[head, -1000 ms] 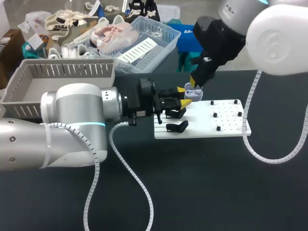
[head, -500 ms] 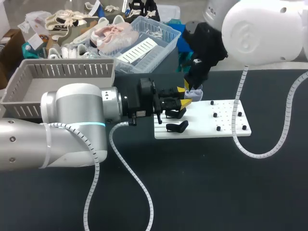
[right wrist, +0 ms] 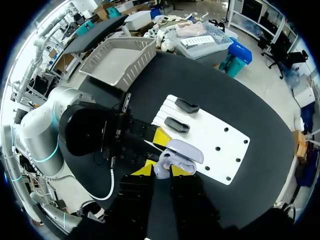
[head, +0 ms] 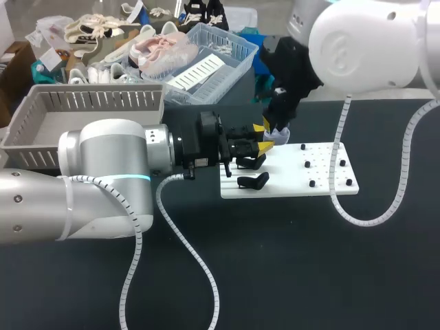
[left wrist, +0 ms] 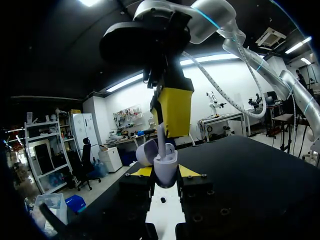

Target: Pick up each earbud case from the left stands, insert the matching earbuds, close the lid, and place the case in the box.

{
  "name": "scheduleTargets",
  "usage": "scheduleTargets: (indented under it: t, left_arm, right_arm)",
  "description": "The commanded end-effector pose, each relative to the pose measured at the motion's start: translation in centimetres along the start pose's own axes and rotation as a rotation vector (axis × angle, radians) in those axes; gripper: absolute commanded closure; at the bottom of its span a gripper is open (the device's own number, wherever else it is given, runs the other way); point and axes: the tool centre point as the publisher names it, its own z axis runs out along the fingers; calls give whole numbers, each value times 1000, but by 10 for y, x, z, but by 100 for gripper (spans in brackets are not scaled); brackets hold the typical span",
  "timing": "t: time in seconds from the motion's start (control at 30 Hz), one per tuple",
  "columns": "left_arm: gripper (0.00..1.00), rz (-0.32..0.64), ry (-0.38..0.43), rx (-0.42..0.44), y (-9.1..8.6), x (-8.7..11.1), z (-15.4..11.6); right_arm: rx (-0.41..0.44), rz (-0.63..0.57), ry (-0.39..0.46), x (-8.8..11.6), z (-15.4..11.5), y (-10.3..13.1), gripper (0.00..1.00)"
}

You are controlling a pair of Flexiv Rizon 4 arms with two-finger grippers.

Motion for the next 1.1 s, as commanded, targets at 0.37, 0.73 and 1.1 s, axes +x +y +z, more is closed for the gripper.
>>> scheduleTargets:
  t: [0.37,0.73,1.1]
  left_arm:
    - [100,1,-1,-4,0,0,0]
    - [100,1,-1,-4,0,0,0]
    - [100,1,-1,-4,0,0,0]
  right_arm:
    - [-2,7,1,-4,3,-5,100]
    - [-13,3,4,-6,6,-5,100]
    - [-15,7,8,-5,9,-4,100]
